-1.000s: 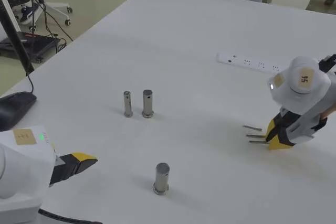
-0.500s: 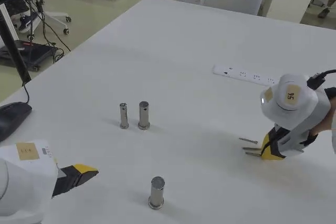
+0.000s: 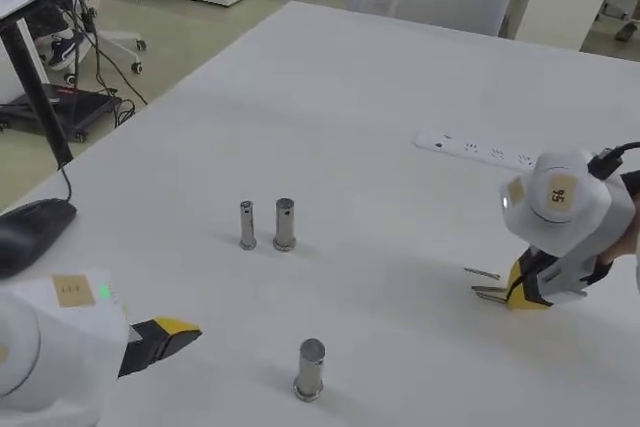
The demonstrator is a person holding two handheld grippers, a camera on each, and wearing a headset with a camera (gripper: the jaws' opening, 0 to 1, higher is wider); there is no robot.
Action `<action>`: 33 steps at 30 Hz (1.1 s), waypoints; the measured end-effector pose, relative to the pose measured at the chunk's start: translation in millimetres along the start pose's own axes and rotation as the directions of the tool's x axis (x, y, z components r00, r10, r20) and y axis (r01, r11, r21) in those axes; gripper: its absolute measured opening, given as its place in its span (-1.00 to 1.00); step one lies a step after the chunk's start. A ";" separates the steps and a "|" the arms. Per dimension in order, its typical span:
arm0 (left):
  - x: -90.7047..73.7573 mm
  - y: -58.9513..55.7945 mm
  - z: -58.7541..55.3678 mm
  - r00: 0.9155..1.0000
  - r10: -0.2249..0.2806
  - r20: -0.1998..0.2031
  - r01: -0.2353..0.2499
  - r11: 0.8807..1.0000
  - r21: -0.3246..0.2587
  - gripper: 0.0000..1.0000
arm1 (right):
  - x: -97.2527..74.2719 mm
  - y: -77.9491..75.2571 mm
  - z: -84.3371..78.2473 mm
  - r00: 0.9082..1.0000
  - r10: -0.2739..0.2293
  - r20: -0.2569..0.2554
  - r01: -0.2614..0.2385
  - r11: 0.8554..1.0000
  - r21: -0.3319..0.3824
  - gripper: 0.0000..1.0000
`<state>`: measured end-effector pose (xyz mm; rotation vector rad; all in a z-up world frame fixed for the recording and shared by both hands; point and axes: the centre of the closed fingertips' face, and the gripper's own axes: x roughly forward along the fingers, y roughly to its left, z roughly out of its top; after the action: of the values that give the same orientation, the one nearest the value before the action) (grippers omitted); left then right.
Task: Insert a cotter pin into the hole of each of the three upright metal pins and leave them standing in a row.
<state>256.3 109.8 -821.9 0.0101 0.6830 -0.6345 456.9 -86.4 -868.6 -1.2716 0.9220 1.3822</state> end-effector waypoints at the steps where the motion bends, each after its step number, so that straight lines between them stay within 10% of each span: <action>1: -0.6 0.2 0.6 1.000 -0.001 0.002 0.001 1.000 0.001 0.83 | -0.1 0.4 -0.2 1.000 0.000 -0.005 0.000 1.000 -0.005 -0.96; 33: -17.9 -10.0 24.8 0.996 -0.040 0.076 0.037 0.999 0.037 0.80 | -44.4 28.5 2.5 0.995 -0.103 -0.006 0.102 0.994 -0.048 -0.96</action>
<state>254.7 106.2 -789.9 0.0056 0.5987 -0.6809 426.1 -97.5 -827.2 -1.3434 0.8226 1.3260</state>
